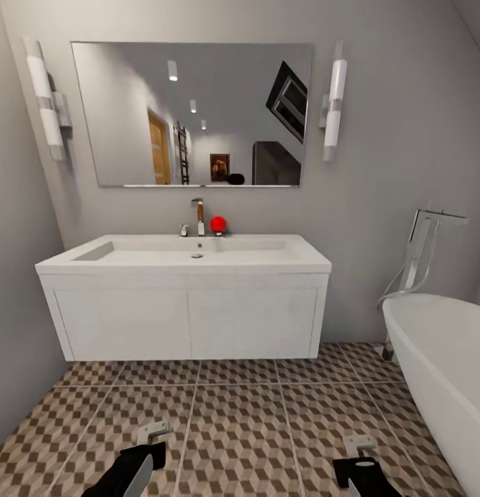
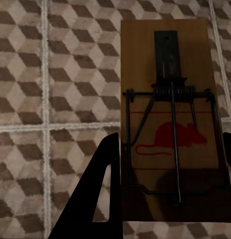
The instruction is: Take the four mousetraps from the cabinet in the bathroom and place them on the bathroom floor. Make sure all four end up on the same floor surface, and ensure that at least two of them are either under or directly next to the same bathroom sink.
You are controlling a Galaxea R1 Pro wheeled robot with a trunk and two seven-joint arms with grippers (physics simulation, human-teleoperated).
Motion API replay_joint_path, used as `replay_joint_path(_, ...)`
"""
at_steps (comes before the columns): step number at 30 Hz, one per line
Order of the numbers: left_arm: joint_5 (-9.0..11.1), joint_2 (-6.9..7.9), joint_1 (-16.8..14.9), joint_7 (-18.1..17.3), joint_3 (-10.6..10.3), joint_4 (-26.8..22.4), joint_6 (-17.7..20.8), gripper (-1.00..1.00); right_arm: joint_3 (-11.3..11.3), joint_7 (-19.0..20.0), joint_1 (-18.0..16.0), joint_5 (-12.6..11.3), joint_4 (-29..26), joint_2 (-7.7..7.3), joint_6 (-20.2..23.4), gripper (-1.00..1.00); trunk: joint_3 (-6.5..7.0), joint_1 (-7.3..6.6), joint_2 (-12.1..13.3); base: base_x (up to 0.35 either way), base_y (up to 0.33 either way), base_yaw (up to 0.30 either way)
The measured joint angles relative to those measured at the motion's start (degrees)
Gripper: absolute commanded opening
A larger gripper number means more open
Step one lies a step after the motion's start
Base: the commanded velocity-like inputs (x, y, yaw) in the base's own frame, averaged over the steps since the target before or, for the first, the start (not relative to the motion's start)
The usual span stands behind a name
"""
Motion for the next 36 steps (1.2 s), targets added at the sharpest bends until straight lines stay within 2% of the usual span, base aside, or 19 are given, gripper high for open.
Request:
replay_joint_path(17, -0.04, 0.0, 0.0, 0.04, -0.06, 0.01, -0.36, -1.0, 0.07, 0.06, 0.02, 0.14, -0.21, -0.02, -0.88, -1.0, -3.05, 3.74, -6.82, 0.0, 0.0, 0.0)
replay_joint_path(27, -0.61, -0.15, 0.0, 0.16, -0.14, -0.7, 0.15, -1.0, -0.1, -0.43, -0.12, 0.26, -7.3, 0.02, -0.9, -1.0, -4.85, 5.93, -10.83, 0.0, 0.0, 0.0)
replay_joint_path(29, -1.19, -0.23, 0.0, 0.23, -0.15, -1.99, 0.51, -1.0, -0.11, -0.45, -0.34, 0.02, -7.77, 0.02, -0.76, -1.0, -5.2, 6.37, -11.63, 0.0, 0.0, 0.0)
replay_joint_path(36, -2.3, -0.68, -0.57, 0.15, -0.09, -4.44, 4.81, -1.0, -0.12, -0.46, -0.69, -0.27, -7.19, 0.13, -0.93, -1.0, -6.76, 6.56, -11.73, 0.0, 0.0, 0.0)
